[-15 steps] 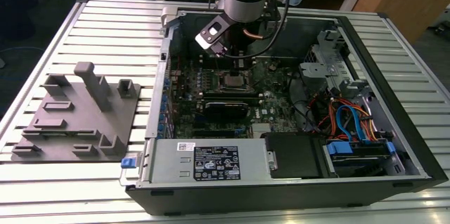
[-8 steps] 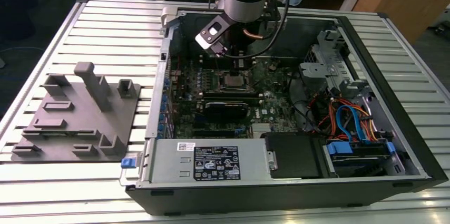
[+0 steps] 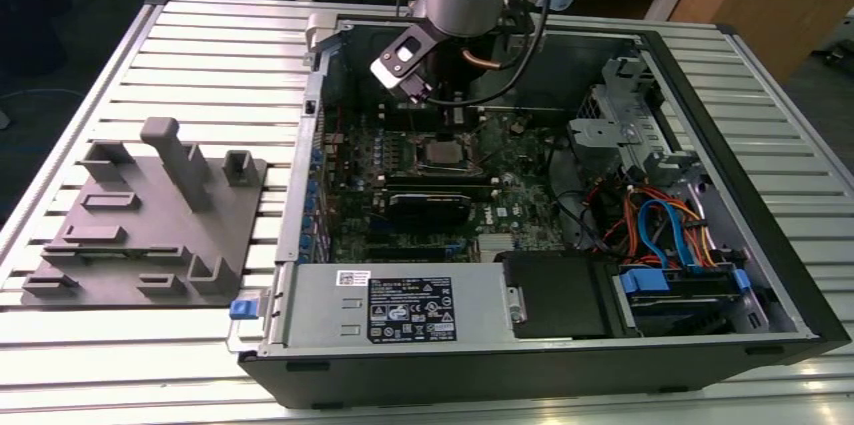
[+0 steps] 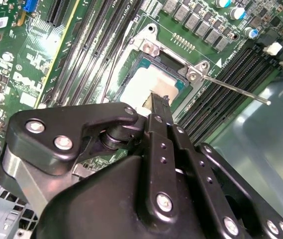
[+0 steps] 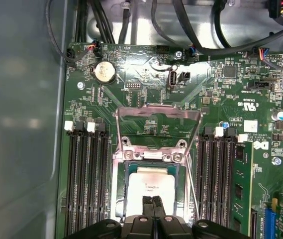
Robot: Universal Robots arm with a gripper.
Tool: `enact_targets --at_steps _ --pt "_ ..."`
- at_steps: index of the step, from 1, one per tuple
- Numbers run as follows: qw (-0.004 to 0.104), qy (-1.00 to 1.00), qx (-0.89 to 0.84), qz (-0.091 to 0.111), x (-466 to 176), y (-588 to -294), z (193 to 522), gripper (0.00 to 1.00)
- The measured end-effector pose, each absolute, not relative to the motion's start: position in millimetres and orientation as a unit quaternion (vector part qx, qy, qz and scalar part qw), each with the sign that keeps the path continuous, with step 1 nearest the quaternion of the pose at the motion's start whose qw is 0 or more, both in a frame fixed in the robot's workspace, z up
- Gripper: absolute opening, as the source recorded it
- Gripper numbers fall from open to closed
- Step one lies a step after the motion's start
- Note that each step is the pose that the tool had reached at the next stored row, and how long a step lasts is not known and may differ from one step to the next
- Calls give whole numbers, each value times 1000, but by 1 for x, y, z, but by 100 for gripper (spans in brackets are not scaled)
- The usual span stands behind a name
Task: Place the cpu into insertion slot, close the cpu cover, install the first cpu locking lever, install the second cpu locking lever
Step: 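Close the cpu cover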
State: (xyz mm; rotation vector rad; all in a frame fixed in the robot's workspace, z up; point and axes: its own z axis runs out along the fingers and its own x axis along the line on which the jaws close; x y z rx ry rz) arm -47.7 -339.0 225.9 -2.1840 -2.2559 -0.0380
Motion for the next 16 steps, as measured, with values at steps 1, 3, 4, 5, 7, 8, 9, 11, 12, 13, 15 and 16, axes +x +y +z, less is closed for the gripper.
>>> enact_targets --at_steps 1,3,4,5,7,8,9,11,12,13,15,16 --pt "1 -718 -696 -12 -48 -339 227 10" --pt "1 -718 -696 -12 -48 -339 229 10" --pt "1 -718 -696 -12 -48 -339 230 10" --pt "1 -718 -696 -12 -48 -339 231 10" --pt "1 -718 -696 -12 -48 -339 232 10" --pt "1 -718 -696 -12 -48 -339 233 10" --pt "1 -718 -695 -12 -48 -339 234 10" --pt "1 -718 -696 -12 -48 -339 236 10" --pt "1 -718 -696 -12 -48 -339 237 10" --pt "1 -718 -696 -12 -48 -339 237 10" --pt "1 -718 -696 -12 -48 -339 239 10" --pt "1 -718 -696 -12 -48 -339 240 10"
